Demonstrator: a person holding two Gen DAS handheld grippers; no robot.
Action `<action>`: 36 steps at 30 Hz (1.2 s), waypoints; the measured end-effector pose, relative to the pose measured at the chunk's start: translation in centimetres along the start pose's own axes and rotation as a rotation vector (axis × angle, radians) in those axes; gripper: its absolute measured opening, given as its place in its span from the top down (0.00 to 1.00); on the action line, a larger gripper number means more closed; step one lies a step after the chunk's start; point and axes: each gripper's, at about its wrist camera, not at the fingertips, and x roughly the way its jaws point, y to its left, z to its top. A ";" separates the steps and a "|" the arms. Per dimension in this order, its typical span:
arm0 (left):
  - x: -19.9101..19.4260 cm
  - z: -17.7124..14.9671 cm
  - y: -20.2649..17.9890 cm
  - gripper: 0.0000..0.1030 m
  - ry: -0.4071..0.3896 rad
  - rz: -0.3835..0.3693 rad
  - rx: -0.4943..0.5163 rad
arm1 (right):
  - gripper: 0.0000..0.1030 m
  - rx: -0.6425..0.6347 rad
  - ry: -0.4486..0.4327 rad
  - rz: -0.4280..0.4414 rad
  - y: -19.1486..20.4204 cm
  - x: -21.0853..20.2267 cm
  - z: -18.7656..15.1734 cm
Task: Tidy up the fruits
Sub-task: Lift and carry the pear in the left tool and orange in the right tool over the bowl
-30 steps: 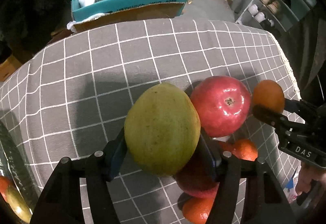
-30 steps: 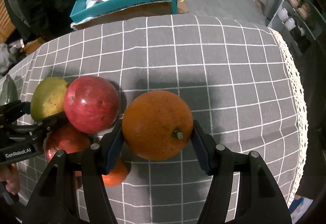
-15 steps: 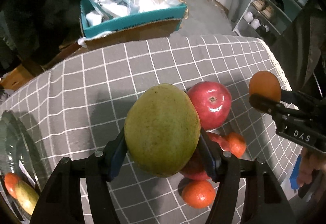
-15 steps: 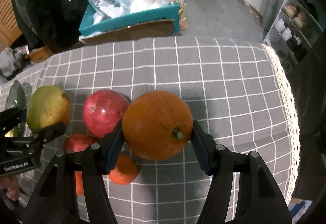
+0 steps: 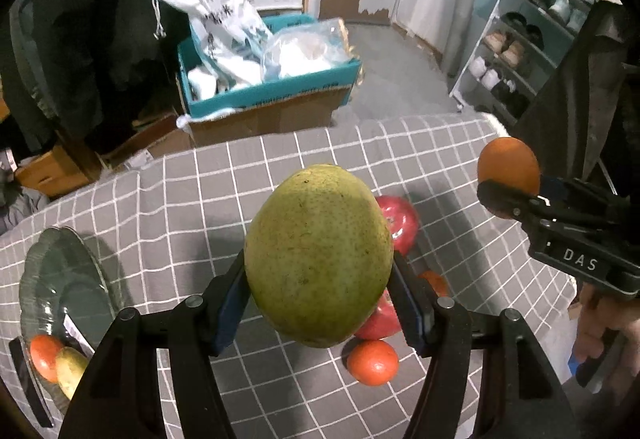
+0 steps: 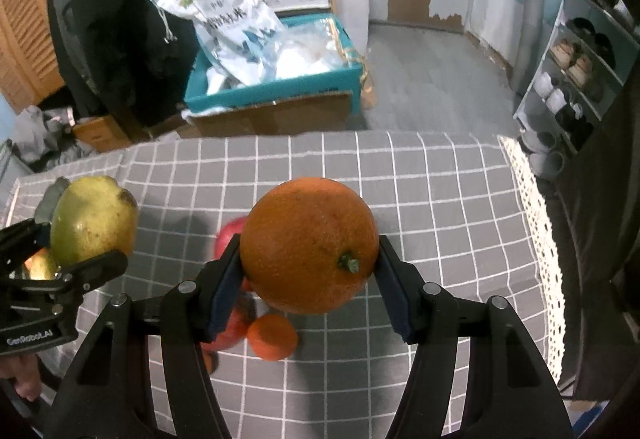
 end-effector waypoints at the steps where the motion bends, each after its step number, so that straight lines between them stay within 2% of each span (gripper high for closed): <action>1: -0.4 0.1 0.0 0.35 -0.011 0.001 0.003 | 0.39 -0.003 -0.011 0.002 0.2 -0.4 0.1; 16: -7.4 0.4 1.8 0.35 -0.160 0.013 -0.018 | 0.39 -0.052 -0.139 0.036 3.1 -5.6 1.4; 36: -13.6 -1.0 5.6 0.35 -0.276 0.066 -0.070 | 0.39 -0.133 -0.268 0.106 7.9 -10.5 2.3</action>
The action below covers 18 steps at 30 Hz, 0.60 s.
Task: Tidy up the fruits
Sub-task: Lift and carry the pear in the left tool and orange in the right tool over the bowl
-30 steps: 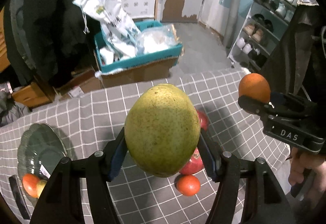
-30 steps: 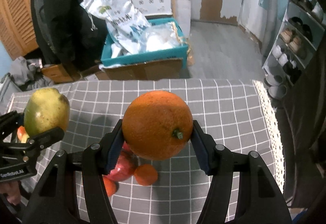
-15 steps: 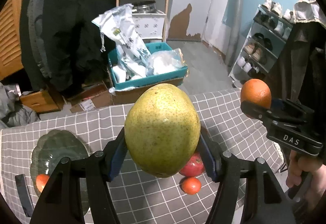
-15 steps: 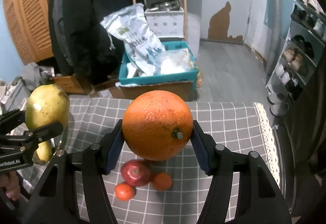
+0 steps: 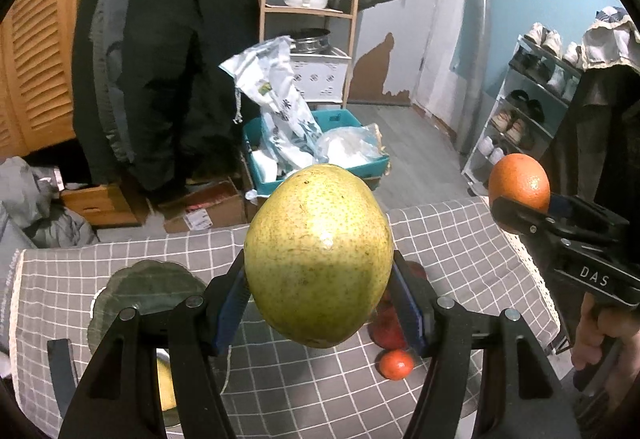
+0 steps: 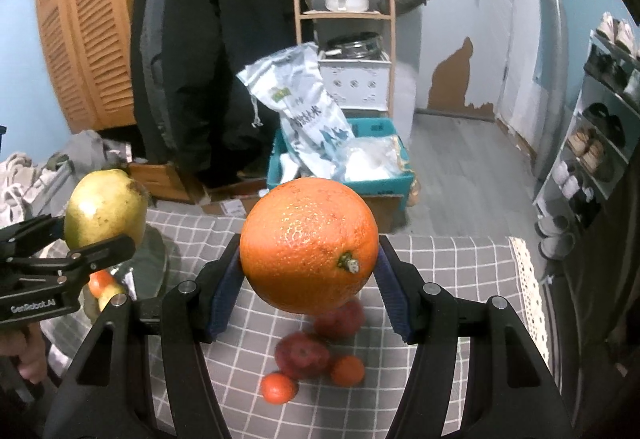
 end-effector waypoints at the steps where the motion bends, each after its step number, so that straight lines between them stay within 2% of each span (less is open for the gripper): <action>1: -0.2 0.0 0.2 0.35 -0.002 0.002 -0.003 | 0.39 -0.003 -0.002 0.003 0.2 -0.1 0.0; 18: -1.5 -0.8 4.2 0.35 -0.017 0.043 -0.068 | 0.39 -0.059 0.010 0.079 5.4 1.5 1.3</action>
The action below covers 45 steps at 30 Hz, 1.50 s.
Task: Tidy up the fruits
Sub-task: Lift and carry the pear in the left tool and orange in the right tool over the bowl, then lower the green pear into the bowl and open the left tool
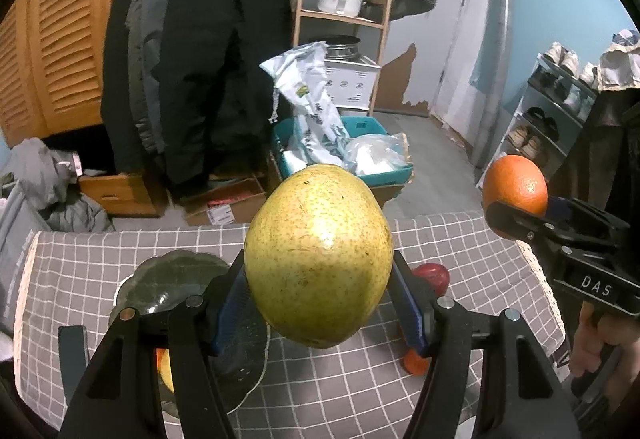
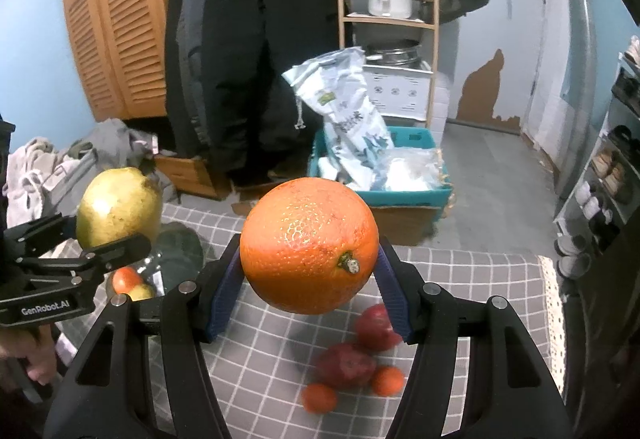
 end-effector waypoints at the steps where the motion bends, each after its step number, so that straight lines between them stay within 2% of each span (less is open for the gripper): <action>1: -0.1 -0.1 0.4 0.35 -0.001 0.004 -0.008 | 0.39 -0.001 0.001 0.005 0.3 0.1 0.1; 26: 0.0 -1.6 10.9 0.35 0.021 0.136 -0.152 | 0.39 -0.072 0.074 0.149 10.1 6.3 2.0; 45: 4.5 -5.0 16.4 0.35 0.154 0.198 -0.237 | 0.39 -0.121 0.194 0.187 15.1 13.5 0.1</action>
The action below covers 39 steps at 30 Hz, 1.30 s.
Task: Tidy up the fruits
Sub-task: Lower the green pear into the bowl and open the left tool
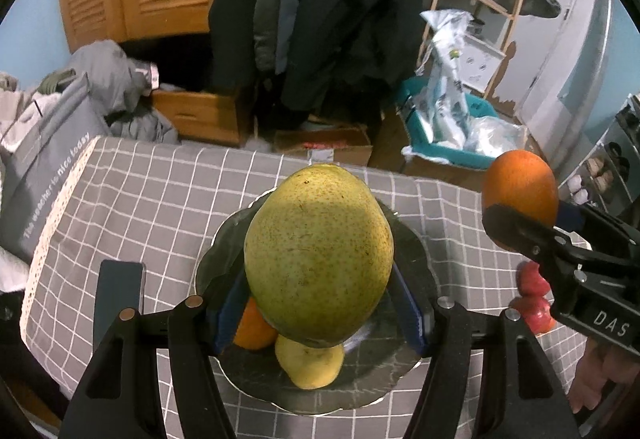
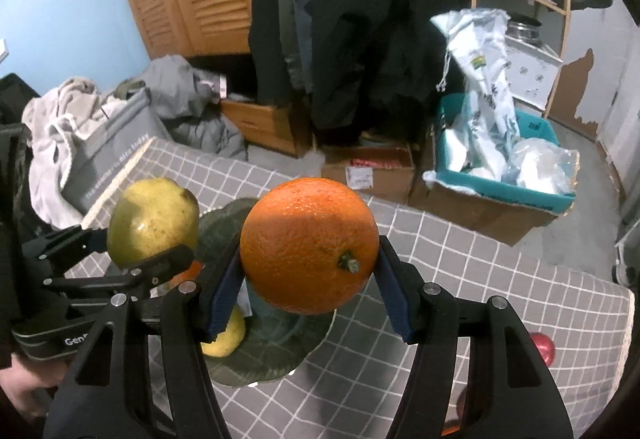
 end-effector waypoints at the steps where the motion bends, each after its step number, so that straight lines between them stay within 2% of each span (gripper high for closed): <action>1: 0.4 0.0 0.2 0.35 0.009 0.001 -0.006 | 0.39 0.001 0.008 0.002 0.1 0.4 -0.1; 7: 2.8 -0.8 1.4 0.35 0.066 0.007 -0.037 | 0.39 -0.015 0.047 0.006 0.7 2.4 -0.3; 18: 5.3 -1.8 1.7 0.35 0.131 0.031 -0.034 | 0.39 -0.001 0.110 0.025 0.8 5.2 -1.0; 33: 7.6 -2.6 1.7 0.35 0.227 0.022 -0.045 | 0.39 0.022 0.152 0.034 0.0 6.7 -1.7; 35: 7.0 -2.4 1.4 0.34 0.190 0.021 -0.035 | 0.39 0.022 0.153 0.036 0.0 6.7 -1.7; 37: 6.4 -2.0 1.1 0.25 0.159 0.020 -0.013 | 0.39 0.021 0.154 0.036 0.0 6.8 -1.8; 39: 6.2 -2.0 0.9 0.23 0.154 0.038 0.001 | 0.39 0.025 0.156 0.037 -0.1 6.8 -1.8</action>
